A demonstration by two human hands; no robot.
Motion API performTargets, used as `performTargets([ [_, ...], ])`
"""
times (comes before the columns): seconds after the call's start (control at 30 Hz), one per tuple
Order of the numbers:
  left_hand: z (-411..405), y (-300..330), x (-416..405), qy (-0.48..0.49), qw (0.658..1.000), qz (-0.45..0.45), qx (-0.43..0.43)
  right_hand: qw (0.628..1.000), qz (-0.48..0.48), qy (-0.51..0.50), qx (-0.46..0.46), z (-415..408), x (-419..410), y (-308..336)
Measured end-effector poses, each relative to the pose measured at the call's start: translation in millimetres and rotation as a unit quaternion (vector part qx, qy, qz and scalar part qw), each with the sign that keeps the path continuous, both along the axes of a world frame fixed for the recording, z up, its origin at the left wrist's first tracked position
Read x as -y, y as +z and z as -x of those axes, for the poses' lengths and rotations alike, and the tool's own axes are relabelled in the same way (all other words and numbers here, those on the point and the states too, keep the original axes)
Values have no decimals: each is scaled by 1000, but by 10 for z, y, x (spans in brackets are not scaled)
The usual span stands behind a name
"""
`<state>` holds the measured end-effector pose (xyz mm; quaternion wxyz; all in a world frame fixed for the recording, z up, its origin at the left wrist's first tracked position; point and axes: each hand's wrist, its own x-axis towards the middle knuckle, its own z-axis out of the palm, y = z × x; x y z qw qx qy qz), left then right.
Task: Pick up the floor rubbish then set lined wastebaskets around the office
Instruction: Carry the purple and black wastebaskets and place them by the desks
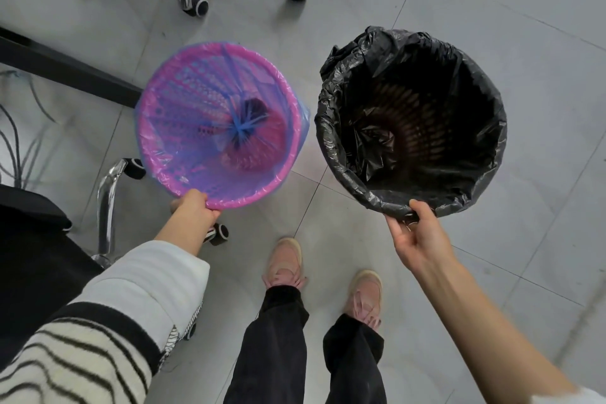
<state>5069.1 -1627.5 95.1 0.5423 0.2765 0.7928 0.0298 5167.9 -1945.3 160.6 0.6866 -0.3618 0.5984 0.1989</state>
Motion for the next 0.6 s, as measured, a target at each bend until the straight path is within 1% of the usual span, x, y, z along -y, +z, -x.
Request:
performTargets([
  [0.07,57,-21,1,-20,1000,3,9,1000,1,2,1,7,-6,24],
  [0.2,85,264,179,-49,998,35,20,1000,-3,13,-7,68,13,125],
  [0.27,119,425,287,-53,996,65,9,1000,-4,21,-15,118,56,226],
  [0.33,142,643,474,-88,993,77,-20,999,4,27,-25,185,150,374],
  [0.4,139,899,722,-182,979,88,-36,998,10,41,-37,262,279,559],
  [0.43,119,1055,865,-238,966,95,-28,998,16,50,-43,305,364,659],
  [0.53,-3,1547,1296,-355,927,116,34,992,50,101,-58,383,663,1072],
  [0.6,-147,1889,1527,-411,906,80,65,982,87,157,-65,381,870,1367],
])
